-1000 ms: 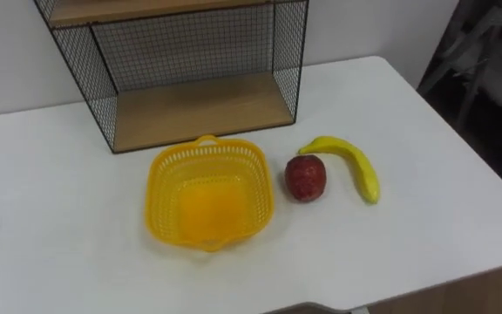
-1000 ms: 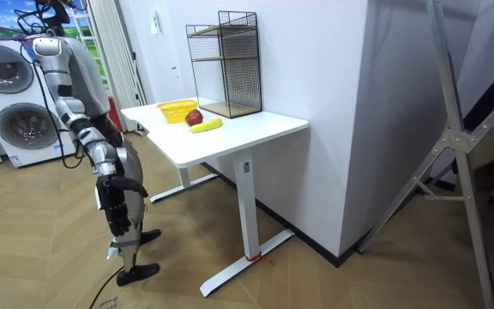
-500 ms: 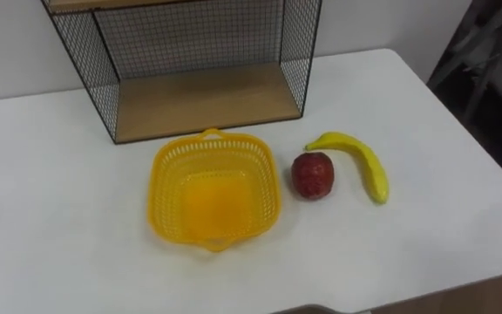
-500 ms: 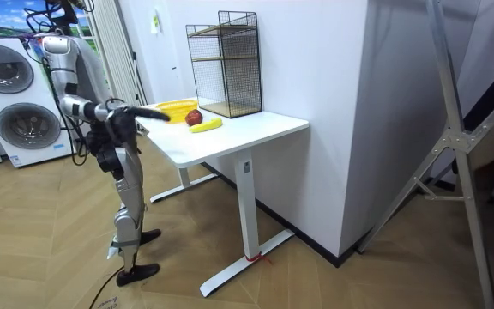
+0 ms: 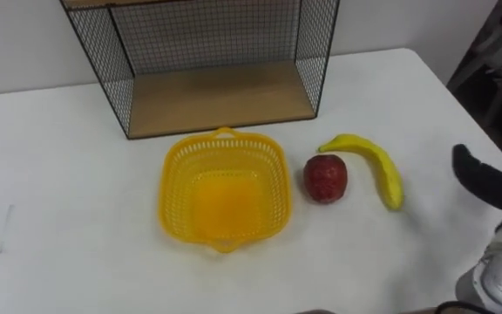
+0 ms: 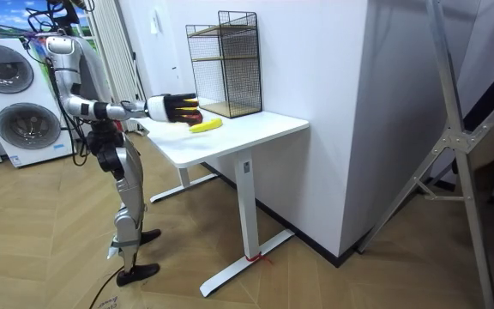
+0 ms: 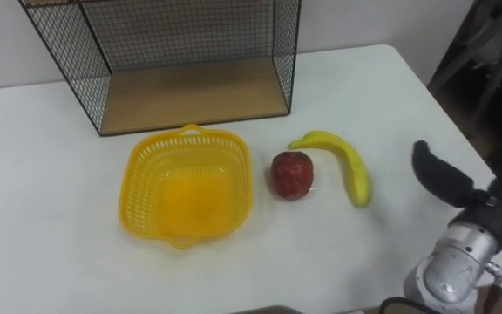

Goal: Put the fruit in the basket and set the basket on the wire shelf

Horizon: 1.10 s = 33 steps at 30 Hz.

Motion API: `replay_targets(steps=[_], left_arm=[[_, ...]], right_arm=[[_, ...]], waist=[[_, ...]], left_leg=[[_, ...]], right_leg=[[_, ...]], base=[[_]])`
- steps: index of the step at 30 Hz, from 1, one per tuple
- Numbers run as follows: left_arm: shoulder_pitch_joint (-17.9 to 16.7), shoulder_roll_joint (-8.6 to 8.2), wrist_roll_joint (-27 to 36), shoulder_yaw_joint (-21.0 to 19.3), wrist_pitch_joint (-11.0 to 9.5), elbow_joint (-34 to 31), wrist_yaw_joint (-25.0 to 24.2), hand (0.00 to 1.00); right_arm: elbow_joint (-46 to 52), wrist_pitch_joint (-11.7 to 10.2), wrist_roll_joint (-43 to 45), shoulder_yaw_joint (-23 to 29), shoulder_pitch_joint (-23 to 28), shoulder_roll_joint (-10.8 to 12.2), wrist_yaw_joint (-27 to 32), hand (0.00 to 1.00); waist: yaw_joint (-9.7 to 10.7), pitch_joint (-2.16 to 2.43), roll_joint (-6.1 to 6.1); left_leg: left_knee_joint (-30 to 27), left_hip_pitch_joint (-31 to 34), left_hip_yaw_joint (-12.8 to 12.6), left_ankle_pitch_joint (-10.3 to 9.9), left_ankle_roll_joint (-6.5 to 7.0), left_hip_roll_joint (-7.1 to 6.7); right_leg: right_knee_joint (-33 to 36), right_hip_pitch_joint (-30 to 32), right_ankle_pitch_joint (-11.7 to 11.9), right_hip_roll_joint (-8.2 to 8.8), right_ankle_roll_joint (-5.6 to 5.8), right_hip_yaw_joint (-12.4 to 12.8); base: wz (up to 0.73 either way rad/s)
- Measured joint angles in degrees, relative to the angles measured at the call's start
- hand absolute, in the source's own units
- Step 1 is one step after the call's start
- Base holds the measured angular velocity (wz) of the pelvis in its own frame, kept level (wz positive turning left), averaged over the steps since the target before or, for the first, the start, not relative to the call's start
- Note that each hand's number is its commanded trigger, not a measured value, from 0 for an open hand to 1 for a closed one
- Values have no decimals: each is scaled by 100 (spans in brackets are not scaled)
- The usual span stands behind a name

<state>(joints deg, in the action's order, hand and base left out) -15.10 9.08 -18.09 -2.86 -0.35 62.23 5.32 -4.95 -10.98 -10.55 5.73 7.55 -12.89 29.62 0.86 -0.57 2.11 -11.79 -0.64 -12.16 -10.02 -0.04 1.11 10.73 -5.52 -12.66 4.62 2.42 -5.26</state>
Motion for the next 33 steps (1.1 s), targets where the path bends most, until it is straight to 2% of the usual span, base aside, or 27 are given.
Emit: replay_targets(steps=[7,12,19,29,33], left_arm=[[3,30,-6,52,15,1,-214,0],[35,30,-5,120,17,1,-213,0],[30,27,-15,201,17,29,-232,0],[35,24,-91,207,17,48,-259,0],[34,26,-169,206,17,52,-259,0]], right_arm=[[-1,99,460,-554,-51,-37,-849,0],[-6,99,729,-894,-49,-34,-1232,0],[-7,99,1134,-1062,-27,-27,-1723,0],[-8,99,1336,-1139,-6,-10,-2121,0],[-13,101,1360,-1139,-1,19,-2246,0]], waist=[[-183,36,95],[-269,33,46],[-280,13,-42],[-276,20,-26],[-273,42,12]], left_leg=[[-4,-3,56,-1,-3,-1],[-8,-6,73,-1,-3,-1],[-46,10,142,-1,-3,0],[-90,10,164,-1,-3,-1],[-96,7,164,-1,-3,0]], right_leg=[[-10,-38,10,2,1,-149],[-15,-59,15,12,3,-281],[-16,-89,16,12,3,-345],[-14,-135,18,15,0,-436],[-13,-140,21,16,-4,-437]], base=[[6],[1],[2],[2],[0]])
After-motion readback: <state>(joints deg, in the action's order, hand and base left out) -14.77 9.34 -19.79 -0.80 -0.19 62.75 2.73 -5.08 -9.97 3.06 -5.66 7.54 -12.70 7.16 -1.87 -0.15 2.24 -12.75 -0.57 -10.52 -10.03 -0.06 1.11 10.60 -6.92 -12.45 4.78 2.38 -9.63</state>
